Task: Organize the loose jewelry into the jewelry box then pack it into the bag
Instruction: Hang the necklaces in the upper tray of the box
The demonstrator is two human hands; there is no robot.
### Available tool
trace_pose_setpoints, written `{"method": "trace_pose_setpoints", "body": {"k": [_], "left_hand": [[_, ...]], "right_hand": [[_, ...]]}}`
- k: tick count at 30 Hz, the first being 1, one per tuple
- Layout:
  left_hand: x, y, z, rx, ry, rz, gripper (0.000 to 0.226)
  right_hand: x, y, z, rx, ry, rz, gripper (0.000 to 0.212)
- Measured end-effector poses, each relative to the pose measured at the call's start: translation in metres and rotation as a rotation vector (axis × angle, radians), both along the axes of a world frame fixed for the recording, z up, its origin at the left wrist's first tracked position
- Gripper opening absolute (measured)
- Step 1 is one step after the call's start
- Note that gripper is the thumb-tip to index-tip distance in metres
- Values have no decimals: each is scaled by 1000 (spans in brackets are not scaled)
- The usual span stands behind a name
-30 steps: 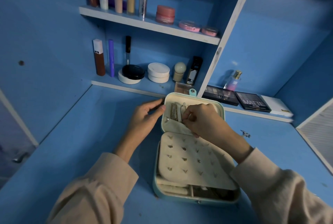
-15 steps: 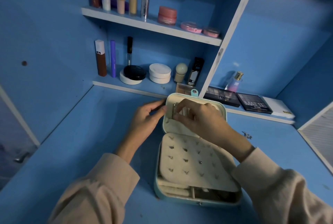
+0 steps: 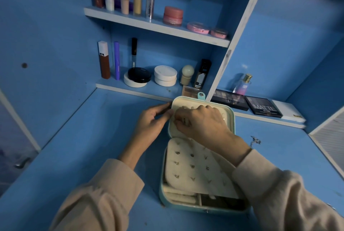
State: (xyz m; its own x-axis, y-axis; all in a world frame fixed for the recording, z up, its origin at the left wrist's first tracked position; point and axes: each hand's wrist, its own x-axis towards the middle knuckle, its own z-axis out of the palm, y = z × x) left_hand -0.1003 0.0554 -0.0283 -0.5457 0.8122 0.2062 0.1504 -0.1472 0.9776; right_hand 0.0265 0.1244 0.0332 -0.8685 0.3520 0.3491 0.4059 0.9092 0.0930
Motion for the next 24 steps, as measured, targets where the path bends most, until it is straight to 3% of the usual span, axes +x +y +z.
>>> {"method": "trace_pose_setpoints", "body": {"k": [2,9,24], "left_hand": [[1,-1,1,13,-14,-8,29],[2,-2,2,20,-15,-7,30],[3,-2,3,-14,-22,27,31]], "right_hand": [[2,8,0,-134,-9,-55,22],[12,18,0,-498,99,-130,20],[15,20,-4,-561,29,-82,34]]}}
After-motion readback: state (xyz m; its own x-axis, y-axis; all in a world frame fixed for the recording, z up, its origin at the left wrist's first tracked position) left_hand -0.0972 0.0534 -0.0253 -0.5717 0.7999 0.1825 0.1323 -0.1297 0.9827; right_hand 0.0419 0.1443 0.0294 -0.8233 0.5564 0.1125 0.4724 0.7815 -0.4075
